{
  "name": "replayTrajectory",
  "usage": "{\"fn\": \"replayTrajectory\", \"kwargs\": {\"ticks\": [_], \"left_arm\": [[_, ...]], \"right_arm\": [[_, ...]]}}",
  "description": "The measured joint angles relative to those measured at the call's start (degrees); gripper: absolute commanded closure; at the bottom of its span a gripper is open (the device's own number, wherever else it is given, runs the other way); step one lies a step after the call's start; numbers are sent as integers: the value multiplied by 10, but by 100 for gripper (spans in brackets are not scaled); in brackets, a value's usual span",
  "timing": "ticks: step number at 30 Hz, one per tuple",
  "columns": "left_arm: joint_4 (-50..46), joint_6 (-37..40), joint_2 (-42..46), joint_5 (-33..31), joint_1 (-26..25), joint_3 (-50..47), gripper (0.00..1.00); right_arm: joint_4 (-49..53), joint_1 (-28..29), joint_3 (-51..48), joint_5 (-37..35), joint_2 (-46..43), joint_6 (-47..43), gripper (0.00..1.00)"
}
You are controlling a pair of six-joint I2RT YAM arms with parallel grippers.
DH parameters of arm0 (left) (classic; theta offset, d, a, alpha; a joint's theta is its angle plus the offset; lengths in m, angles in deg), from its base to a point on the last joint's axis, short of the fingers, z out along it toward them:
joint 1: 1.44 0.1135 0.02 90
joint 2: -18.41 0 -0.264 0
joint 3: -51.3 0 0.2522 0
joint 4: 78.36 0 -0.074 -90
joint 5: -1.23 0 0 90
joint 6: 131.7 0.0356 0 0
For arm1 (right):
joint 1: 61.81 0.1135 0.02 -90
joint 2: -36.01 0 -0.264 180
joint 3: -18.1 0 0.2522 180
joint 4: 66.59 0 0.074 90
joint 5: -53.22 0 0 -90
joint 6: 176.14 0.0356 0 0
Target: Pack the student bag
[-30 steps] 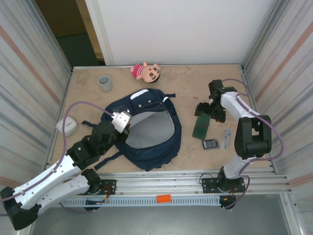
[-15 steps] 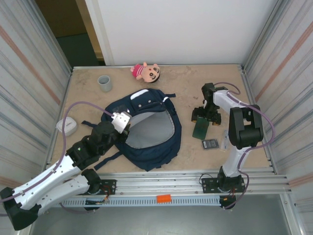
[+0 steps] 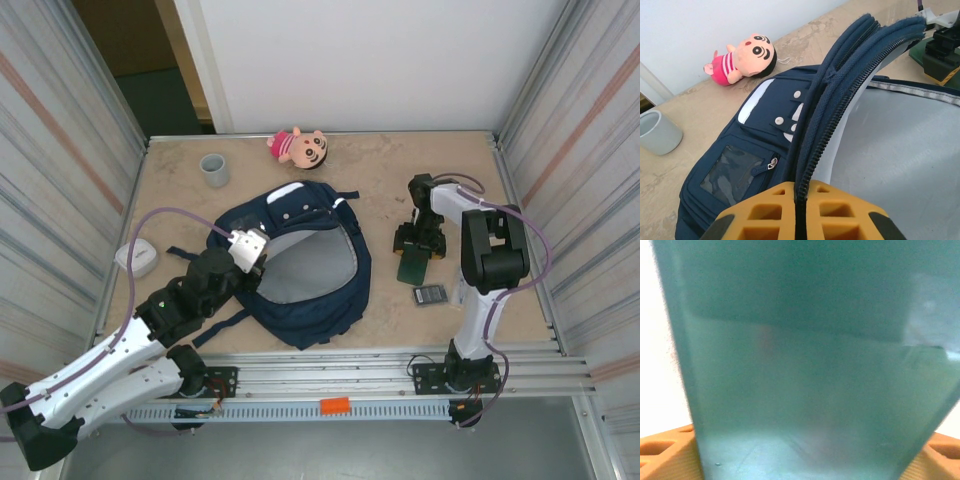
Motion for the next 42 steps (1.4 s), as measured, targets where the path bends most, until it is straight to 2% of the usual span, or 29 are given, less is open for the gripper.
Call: {"fn": "replayTrajectory", "kwargs": {"ticks": [4,12,18,24,29,34,37,42], "left_arm": [[0,0,0,0,0,0,92],[0,0,0,1,0,0,92],[0,-6,1,6,0,0,92],[0,-18,3,18,13,0,92],[1,-43,8,55,52,0,92],[4,-69,19,101,96,0,92],[5,-75,20,117,102,0,92],[5,-76,20,136,104,0,92]], "right_arm": [[0,0,0,0,0,0,26],[2,1,-2,14,-40,0,28],[-16,7,-5,75,-203,0,32],[-113,37,-48,161,-377,-40,34],[-194,116,-108,209,-456,-153,33],[-221,199,-138,239,-479,-345,35],[-222,244,-146,234,-480,-476,36],[-211,320,-149,176,-464,-677,36]]}}
